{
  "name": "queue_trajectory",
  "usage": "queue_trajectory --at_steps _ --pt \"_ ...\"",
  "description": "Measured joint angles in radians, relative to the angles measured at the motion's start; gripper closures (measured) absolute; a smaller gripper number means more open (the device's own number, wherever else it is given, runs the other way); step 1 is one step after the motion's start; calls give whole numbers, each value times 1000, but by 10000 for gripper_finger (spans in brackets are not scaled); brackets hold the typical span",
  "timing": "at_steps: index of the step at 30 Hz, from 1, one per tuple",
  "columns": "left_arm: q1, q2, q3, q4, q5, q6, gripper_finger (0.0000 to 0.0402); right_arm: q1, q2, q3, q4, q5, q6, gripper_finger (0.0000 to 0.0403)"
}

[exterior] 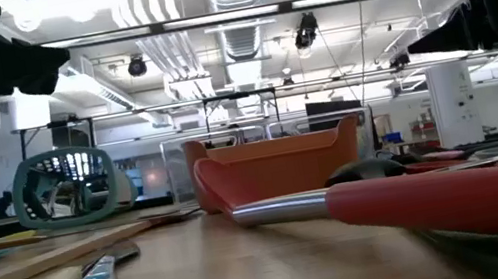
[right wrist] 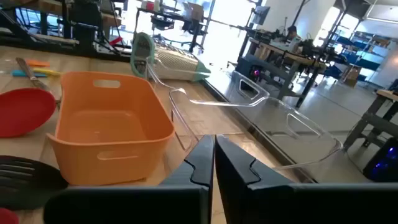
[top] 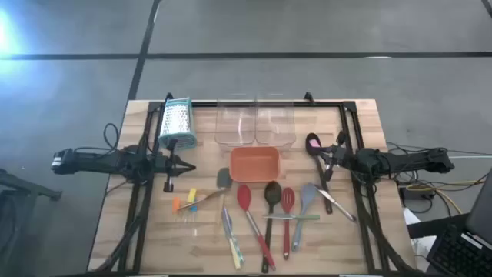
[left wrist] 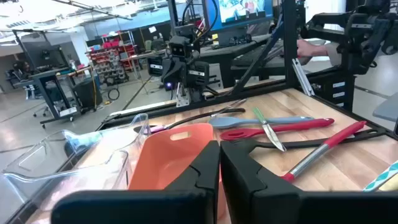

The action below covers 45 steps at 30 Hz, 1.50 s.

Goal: Pick & Place Kitchen Items

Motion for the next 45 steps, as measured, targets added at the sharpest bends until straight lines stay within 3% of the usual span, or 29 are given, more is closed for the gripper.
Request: queue_trajectory --at_steps 24,31,35,41,45 --pt "0 0 0 0 0 0 383 0 0 0 0 0 -8 394" --pt "0 0 0 0 0 0 383 0 0 0 40 -13 -345 394" --pt "0 0 0 0 0 0 383 0 0 0 276 -177 -408 394" --pt "0 0 0 0 0 0 383 0 8 0 736 -489 -198 394" --pt "0 0 0 0 0 0 383 0 17 0 934 -499 -60 394"
